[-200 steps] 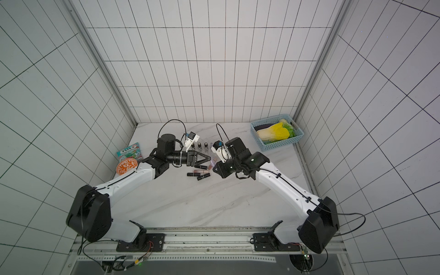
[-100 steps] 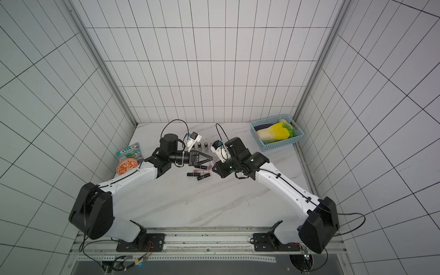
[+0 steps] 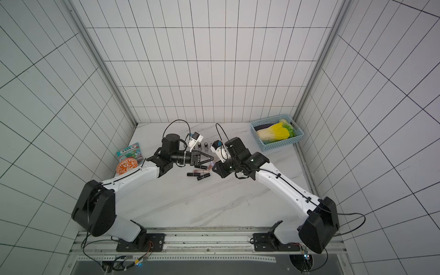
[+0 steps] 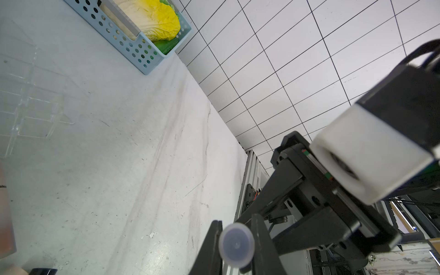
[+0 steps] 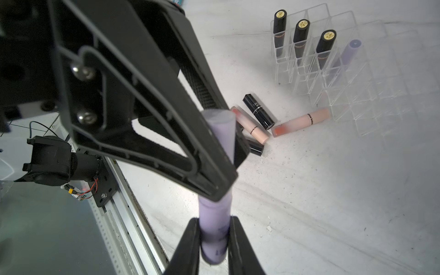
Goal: Arrange the lipsticks in the organizer
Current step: Pick up the lipstick at the center of the board, then place the lipstick in the storage box.
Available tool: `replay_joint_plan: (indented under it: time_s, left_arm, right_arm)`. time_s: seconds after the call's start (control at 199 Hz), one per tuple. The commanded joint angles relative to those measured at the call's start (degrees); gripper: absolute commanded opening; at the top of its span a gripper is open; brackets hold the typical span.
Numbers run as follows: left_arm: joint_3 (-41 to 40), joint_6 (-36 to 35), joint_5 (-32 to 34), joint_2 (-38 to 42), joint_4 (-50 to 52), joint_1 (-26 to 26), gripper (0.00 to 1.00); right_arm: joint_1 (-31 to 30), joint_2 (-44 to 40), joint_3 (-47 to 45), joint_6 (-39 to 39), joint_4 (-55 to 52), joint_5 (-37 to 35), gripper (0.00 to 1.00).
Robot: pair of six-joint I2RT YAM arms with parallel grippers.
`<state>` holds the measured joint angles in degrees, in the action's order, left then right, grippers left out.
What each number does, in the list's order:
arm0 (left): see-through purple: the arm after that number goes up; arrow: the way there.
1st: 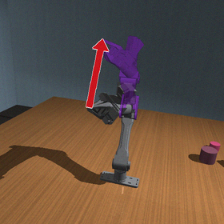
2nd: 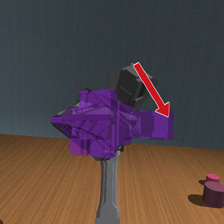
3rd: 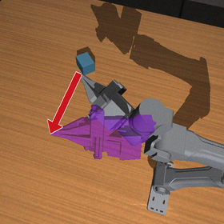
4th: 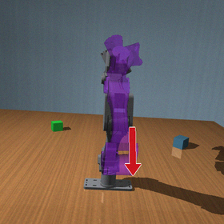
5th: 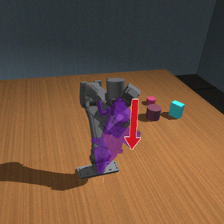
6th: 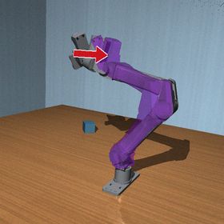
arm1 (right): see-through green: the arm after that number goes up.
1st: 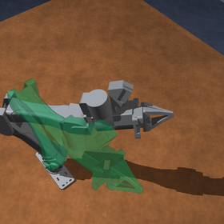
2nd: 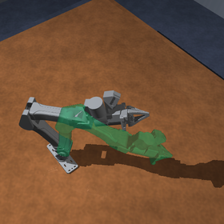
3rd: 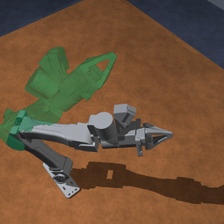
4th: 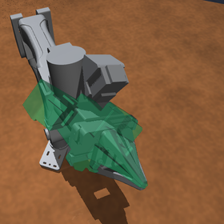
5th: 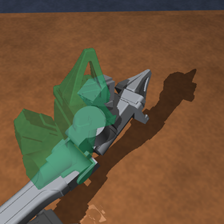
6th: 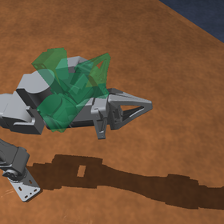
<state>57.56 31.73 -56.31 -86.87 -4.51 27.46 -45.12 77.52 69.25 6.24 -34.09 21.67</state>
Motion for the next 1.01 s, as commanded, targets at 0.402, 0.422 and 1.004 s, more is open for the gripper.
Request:
replay_joint_plan:
  time_s: [0.402, 0.422, 1.004]
  left_arm:
    - [13.97, -21.04, 34.93, -7.57, 9.41, 0.66, 0.13]
    - [14.33, -21.56, 35.93, -8.38, 8.75, 0.66, 0.13]
    - [18.75, -25.93, 44.71, -25.46, -7.73, 0.68, 0.14]
  right_arm:
    - [2.03, -11.02, -8.53, 4.23, 6.88, -18.41, 0.99]
    - [2.36, -11.62, -9.00, 4.42, 7.13, -18.53, 0.99]
    - [9.44, -20.43, -16.68, 5.01, 8.71, -16.42, 0.99]
